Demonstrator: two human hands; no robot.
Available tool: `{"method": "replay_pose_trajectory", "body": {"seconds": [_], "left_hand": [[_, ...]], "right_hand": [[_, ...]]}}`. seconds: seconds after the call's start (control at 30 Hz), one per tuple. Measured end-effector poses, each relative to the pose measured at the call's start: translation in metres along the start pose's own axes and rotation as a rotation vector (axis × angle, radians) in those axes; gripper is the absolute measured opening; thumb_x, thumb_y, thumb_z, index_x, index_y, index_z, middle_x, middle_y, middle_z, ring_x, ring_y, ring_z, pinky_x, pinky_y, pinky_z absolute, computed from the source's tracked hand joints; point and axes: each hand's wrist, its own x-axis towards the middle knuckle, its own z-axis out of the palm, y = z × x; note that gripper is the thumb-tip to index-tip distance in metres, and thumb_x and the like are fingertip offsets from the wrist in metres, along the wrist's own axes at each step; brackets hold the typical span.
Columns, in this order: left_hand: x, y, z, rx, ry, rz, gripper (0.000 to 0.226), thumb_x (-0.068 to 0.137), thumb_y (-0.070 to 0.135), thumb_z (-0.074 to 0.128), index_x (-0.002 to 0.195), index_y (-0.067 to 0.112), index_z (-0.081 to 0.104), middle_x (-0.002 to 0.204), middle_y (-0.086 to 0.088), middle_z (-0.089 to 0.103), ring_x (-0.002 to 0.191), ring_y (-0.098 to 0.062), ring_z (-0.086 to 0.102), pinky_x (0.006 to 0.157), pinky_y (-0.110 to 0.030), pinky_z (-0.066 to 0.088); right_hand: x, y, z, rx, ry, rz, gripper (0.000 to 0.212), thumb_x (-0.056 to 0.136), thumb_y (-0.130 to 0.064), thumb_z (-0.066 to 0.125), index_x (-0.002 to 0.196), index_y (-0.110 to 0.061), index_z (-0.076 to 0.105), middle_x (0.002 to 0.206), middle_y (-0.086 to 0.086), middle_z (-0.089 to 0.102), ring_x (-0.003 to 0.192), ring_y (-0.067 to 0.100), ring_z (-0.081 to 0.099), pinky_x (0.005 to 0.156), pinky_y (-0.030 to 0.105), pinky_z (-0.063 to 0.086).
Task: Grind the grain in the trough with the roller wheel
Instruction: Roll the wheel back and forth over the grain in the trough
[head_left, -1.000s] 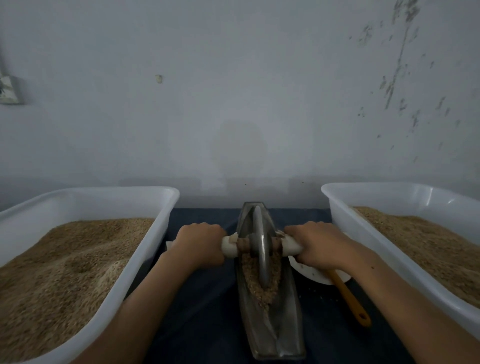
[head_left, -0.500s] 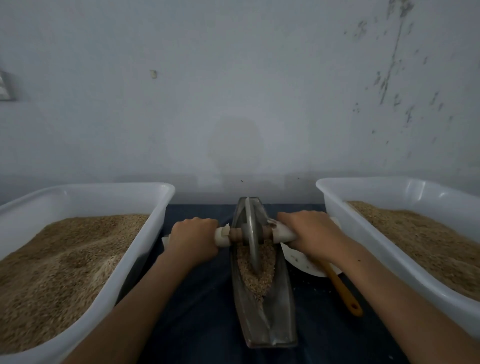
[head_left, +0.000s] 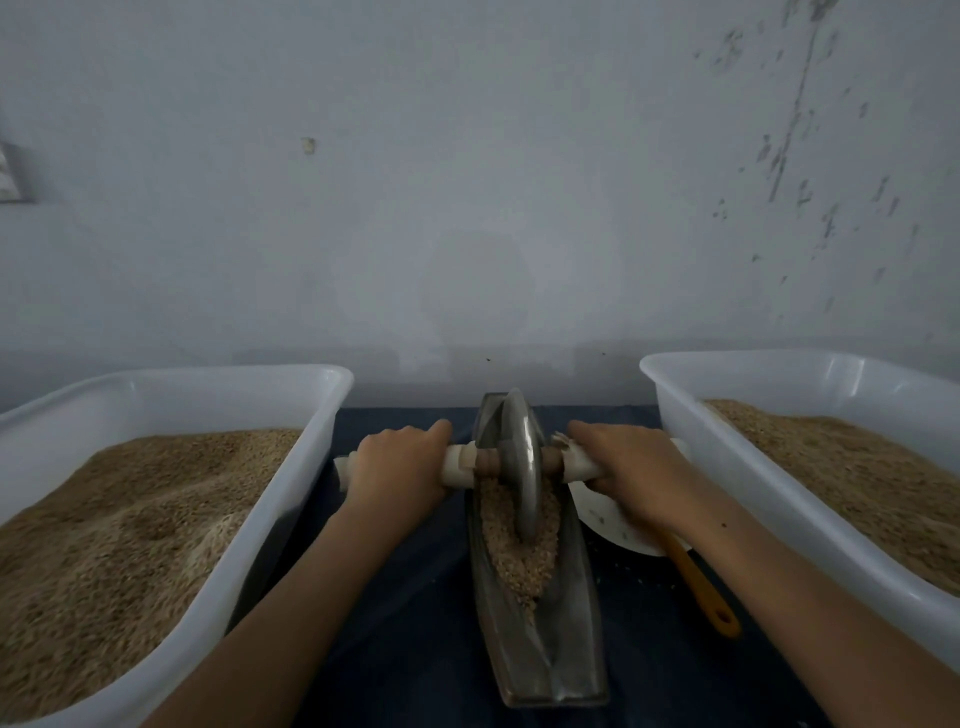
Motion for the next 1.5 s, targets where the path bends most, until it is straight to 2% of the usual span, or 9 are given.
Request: {"method": "replay_pose_trajectory", "body": {"seconds": [0.17,0.27,0.37,0.6,0.77,0.9,1.1,1.27,1.5], "left_hand": [[0.000,-0.006,0.000,-0.066,-0.051,0.029,0.026,0.086,0.045,0.054,0.099,0.024,0.048,0.094,0.004,0.063,0.084,-0.018,0.061,0.066,-0.028,0.041],[-0.002,-0.011,-0.004,-0.117,-0.183,0.065,0.023,0.082,0.043,0.058,0.096,0.027,0.050,0.093,0.006,0.062,0.084,-0.016,0.059,0.072,-0.029,0.045],[-0.002,-0.011,-0.007,-0.120,-0.228,0.075,0.020,0.080,0.044,0.059,0.091,0.029,0.050,0.089,0.009,0.060,0.080,-0.013,0.056,0.069,-0.027,0.040],[0.000,-0.008,0.001,-0.135,-0.146,0.014,0.021,0.084,0.043,0.057,0.092,0.027,0.047,0.093,0.005,0.062,0.084,-0.016,0.059,0.069,-0.028,0.042],[0.001,-0.006,0.002,-0.148,-0.105,0.012,0.025,0.086,0.041,0.058,0.097,0.023,0.045,0.094,0.004,0.061,0.085,-0.017,0.060,0.069,-0.028,0.043],[-0.001,-0.008,-0.004,-0.118,-0.169,0.023,0.023,0.084,0.041,0.058,0.099,0.025,0.050,0.095,0.004,0.063,0.086,-0.017,0.060,0.075,-0.031,0.048],[-0.001,-0.009,-0.012,-0.103,-0.343,0.054,0.019,0.080,0.042,0.061,0.089,0.026,0.054,0.083,0.008,0.058,0.077,-0.011,0.055,0.069,-0.026,0.043],[-0.002,-0.007,-0.009,-0.147,-0.267,0.019,0.020,0.084,0.039,0.059,0.097,0.025,0.054,0.094,0.006,0.063,0.086,-0.014,0.060,0.077,-0.030,0.048],[-0.004,-0.001,-0.005,-0.092,-0.048,-0.012,0.020,0.088,0.039,0.052,0.087,0.027,0.037,0.083,0.007,0.054,0.069,-0.013,0.047,0.063,-0.027,0.036]], "right_hand": [[0.001,0.002,0.002,0.025,0.033,-0.032,0.016,0.086,-0.023,0.058,0.094,-0.026,0.044,0.097,-0.005,0.061,0.094,0.021,0.059,0.072,0.035,0.044],[0.003,0.004,-0.007,-0.004,-0.078,-0.060,0.018,0.083,-0.023,0.058,0.086,-0.032,0.042,0.076,-0.011,0.049,0.080,0.017,0.055,0.058,0.029,0.032],[0.004,0.004,-0.013,-0.007,-0.148,-0.066,0.019,0.081,-0.023,0.059,0.086,-0.035,0.046,0.073,-0.012,0.046,0.073,0.012,0.047,0.051,0.025,0.026],[0.005,0.002,0.001,-0.069,0.043,-0.053,0.011,0.089,-0.028,0.054,0.099,-0.027,0.048,0.098,-0.004,0.062,0.091,0.021,0.060,0.068,0.033,0.040],[0.007,0.003,0.012,-0.082,0.157,-0.037,0.011,0.089,-0.028,0.053,0.098,-0.027,0.047,0.099,-0.006,0.063,0.093,0.020,0.060,0.068,0.033,0.041],[0.006,0.004,0.005,-0.042,0.059,-0.037,0.010,0.087,-0.027,0.055,0.088,-0.030,0.045,0.092,-0.006,0.063,0.087,0.019,0.061,0.069,0.032,0.045],[0.006,0.004,-0.010,-0.008,-0.155,-0.045,0.020,0.080,-0.022,0.060,0.081,-0.036,0.046,0.075,-0.012,0.050,0.079,0.015,0.055,0.061,0.027,0.034],[0.006,0.002,-0.002,-0.056,-0.029,-0.048,0.010,0.087,-0.026,0.055,0.089,-0.031,0.046,0.088,-0.007,0.059,0.087,0.019,0.059,0.064,0.030,0.035],[0.007,0.004,0.010,-0.058,0.114,-0.005,0.006,0.091,-0.029,0.052,0.095,-0.025,0.049,0.097,-0.005,0.064,0.092,0.021,0.061,0.070,0.033,0.042]]}}
